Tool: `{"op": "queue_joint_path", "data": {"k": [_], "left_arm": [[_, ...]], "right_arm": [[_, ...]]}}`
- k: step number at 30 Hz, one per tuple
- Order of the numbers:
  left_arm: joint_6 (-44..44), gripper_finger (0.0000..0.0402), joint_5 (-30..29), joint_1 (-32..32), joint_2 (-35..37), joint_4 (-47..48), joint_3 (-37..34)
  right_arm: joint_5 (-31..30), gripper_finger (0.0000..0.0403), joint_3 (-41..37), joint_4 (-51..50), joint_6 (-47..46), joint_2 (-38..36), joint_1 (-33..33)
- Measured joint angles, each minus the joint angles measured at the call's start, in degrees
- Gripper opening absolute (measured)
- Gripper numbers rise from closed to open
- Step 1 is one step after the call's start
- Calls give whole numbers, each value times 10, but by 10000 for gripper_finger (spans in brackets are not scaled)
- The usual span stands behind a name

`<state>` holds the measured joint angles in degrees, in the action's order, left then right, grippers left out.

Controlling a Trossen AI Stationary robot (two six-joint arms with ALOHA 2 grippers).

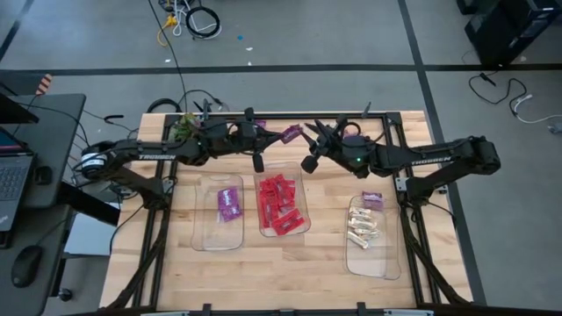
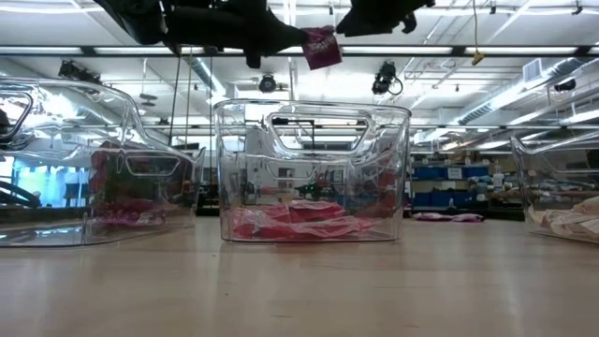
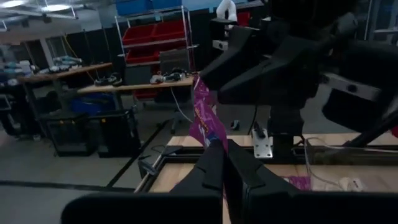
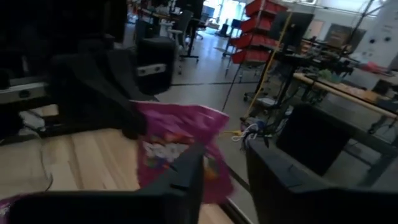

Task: Sort candy
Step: Put the violet candy pack into the left transparent bin

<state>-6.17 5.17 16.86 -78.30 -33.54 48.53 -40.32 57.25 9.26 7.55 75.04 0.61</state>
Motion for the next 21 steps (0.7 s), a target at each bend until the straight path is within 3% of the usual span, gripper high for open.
{"op": "queue_joint_path", "data": {"k": [5,10,14,21], "left_arm": [[-27,1,0,0,40,62,0],[-42,0,-1,-2,109,242,16],[-36,0,-26,-22,147,429,59],[-6,0,-91,-83,154,748,143]], "right_arm": [[-35,179,0,-31,2,-23,-10],[-52,227,0,-98,-14,-44,-11],[-48,242,0,-128,-37,-40,-2],[16,238,-20,-126,-59,-30,20]]}}
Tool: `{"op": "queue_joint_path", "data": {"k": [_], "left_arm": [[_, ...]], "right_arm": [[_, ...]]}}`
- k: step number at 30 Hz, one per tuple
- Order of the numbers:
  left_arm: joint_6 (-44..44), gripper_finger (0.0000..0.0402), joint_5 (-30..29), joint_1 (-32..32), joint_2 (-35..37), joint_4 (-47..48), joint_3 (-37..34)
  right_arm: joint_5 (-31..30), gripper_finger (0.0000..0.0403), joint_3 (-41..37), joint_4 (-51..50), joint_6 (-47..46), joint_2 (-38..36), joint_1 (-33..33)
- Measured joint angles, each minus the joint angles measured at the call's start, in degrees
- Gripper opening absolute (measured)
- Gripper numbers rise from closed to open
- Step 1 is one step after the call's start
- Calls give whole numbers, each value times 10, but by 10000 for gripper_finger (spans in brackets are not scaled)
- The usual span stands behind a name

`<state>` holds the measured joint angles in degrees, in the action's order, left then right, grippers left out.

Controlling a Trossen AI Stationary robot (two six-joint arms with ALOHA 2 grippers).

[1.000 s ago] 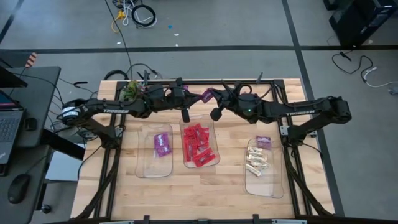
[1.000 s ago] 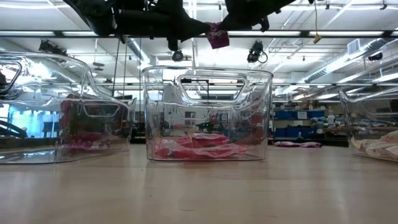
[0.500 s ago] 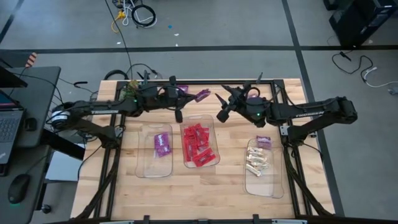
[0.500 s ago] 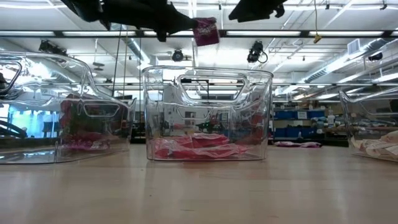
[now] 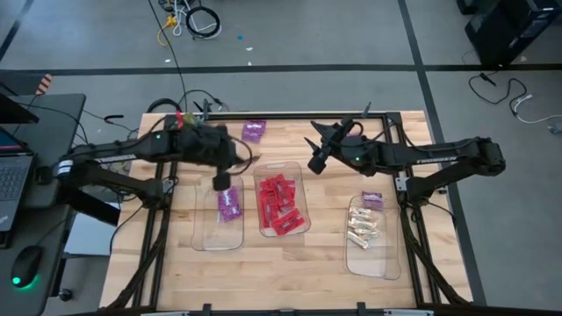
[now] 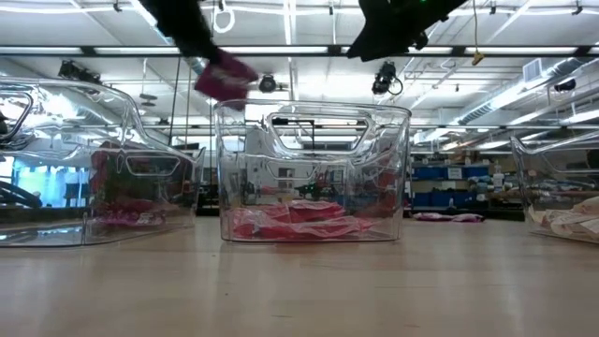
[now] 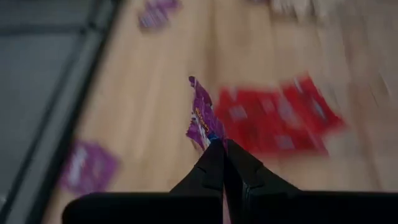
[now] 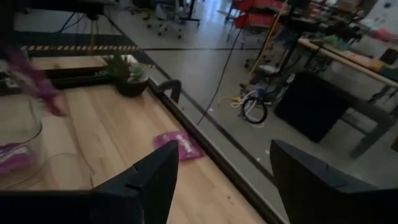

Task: Sort candy
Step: Put the violet candy pack into the left transparent bin

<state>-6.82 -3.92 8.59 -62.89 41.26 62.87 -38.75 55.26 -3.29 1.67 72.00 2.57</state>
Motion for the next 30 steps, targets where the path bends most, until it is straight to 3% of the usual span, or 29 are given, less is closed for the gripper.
{"op": "queue_joint_path", "data": {"k": [5,8,14,16,22,30], "left_arm": [[68,0,24,-34,-1,157,10],[105,0,87,-50,0,211,1],[118,0,246,-58,-1,168,-58],[118,0,270,-57,-1,134,-88],[132,9,255,-52,-20,110,-138],[135,74,250,-52,-58,108,-141]], "right_arm": [[12,229,-15,6,-6,1,10],[13,225,-17,6,-6,1,11],[33,225,-18,6,-6,1,10],[35,226,-18,6,-7,1,10],[39,222,-18,6,-7,1,10],[39,234,-18,-3,-7,1,10]]}}
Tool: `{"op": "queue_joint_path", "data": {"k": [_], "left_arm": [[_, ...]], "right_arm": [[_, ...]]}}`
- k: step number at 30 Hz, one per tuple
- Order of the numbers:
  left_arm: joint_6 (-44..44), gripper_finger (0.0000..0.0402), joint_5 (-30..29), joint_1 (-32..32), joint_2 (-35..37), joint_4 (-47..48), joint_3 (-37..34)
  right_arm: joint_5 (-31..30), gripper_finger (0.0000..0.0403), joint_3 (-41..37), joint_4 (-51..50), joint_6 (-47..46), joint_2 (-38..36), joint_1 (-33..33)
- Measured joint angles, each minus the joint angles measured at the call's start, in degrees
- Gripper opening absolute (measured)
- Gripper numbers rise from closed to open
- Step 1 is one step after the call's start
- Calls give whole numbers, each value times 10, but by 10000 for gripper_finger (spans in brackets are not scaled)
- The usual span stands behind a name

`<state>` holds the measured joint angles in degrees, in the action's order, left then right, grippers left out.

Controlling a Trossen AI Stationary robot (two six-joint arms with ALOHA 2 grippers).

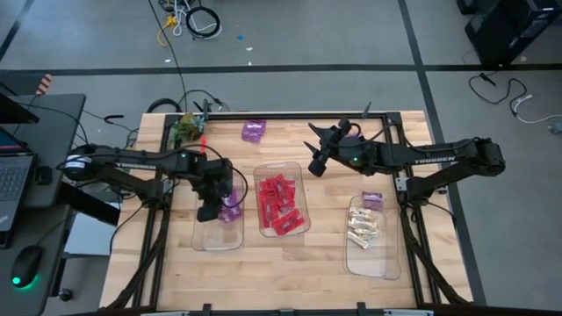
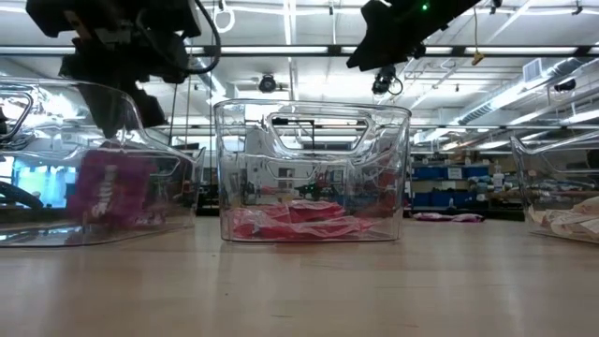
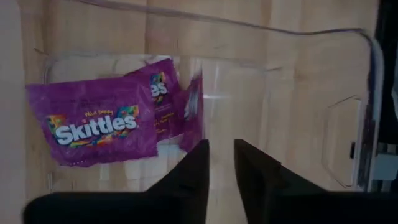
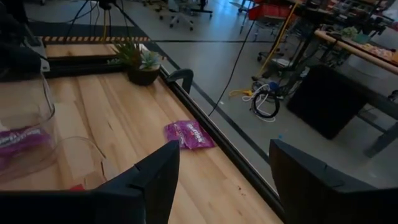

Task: Sort candy
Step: Put the violet candy pack into the left transparent bin, then put the right violet candy pack into the left transparent bin

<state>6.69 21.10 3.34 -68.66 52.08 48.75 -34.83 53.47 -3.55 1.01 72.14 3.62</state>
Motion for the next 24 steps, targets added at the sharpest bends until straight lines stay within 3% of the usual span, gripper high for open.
{"op": "queue_joint_path", "data": {"k": [4,7,10,17,24], "left_arm": [[-17,112,-66,0,-2,2,8],[-32,125,-127,0,6,1,19],[-54,113,-159,0,34,-37,17],[-89,12,-94,21,94,-235,-28],[-112,8,-32,52,137,-437,-115]], "right_arm": [[1,248,1,-44,-25,-2,1],[3,259,18,-149,-73,-5,5],[21,267,43,-292,-146,-5,14],[128,267,61,-530,-311,-6,54],[250,257,25,-587,-362,-5,100]]}}
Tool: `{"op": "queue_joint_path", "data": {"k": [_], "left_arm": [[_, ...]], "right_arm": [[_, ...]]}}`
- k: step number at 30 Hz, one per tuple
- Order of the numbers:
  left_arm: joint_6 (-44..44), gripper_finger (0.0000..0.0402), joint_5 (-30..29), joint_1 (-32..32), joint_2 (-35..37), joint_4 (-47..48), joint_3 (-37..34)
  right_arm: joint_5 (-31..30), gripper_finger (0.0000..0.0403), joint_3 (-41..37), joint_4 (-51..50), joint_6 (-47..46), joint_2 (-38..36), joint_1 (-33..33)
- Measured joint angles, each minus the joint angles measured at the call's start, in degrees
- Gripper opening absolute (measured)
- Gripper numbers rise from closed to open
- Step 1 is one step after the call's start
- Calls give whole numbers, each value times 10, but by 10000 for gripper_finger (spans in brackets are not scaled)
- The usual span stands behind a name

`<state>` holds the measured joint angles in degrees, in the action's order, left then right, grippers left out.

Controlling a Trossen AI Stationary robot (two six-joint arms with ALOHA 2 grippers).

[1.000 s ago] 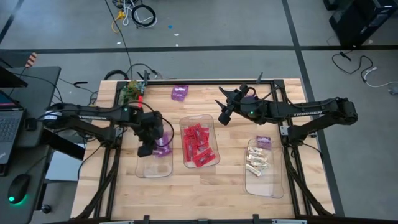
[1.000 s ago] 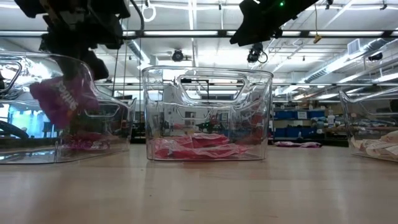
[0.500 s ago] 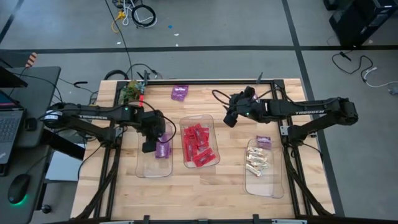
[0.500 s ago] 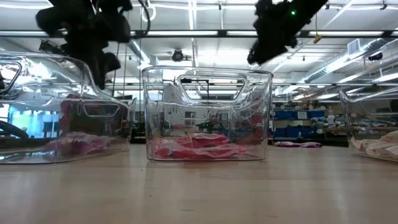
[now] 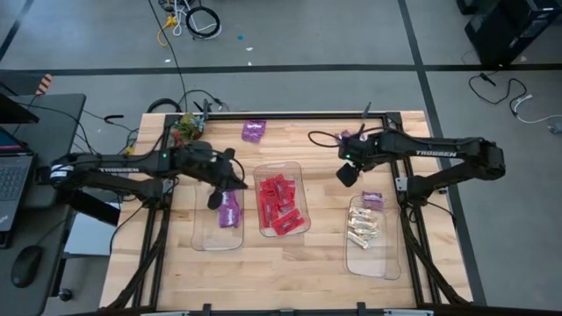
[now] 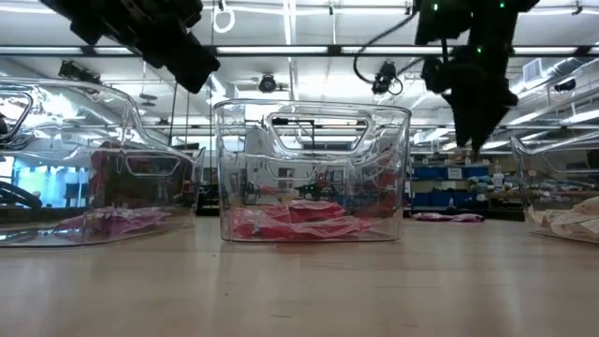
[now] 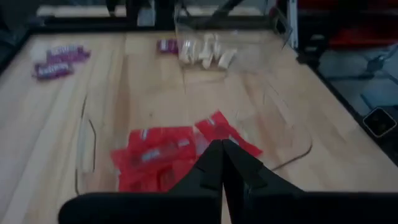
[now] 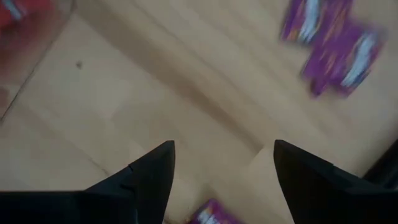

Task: Sort candy
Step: Put the right violet candy pack into the left transparent bin

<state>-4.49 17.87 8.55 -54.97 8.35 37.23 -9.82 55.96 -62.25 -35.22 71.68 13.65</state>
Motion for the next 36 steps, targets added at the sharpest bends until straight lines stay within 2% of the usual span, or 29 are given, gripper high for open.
{"op": "queue_joint_path", "data": {"k": [6,10,16,22,27,36], "left_arm": [[-19,3,9,20,18,-68,-36],[-38,3,9,25,18,-84,-38],[-68,3,8,34,18,-84,-38],[-75,3,8,49,18,-85,-38],[-74,3,8,60,18,-85,-38],[-73,3,-2,61,18,-86,-38]], "right_arm": [[44,256,-57,-5,-53,0,43],[95,254,-95,-6,-82,0,63],[167,248,-162,-1,-120,0,59],[211,247,-216,52,-143,-1,49],[213,233,-226,94,-135,-1,49],[192,170,-216,102,-113,0,49]]}}
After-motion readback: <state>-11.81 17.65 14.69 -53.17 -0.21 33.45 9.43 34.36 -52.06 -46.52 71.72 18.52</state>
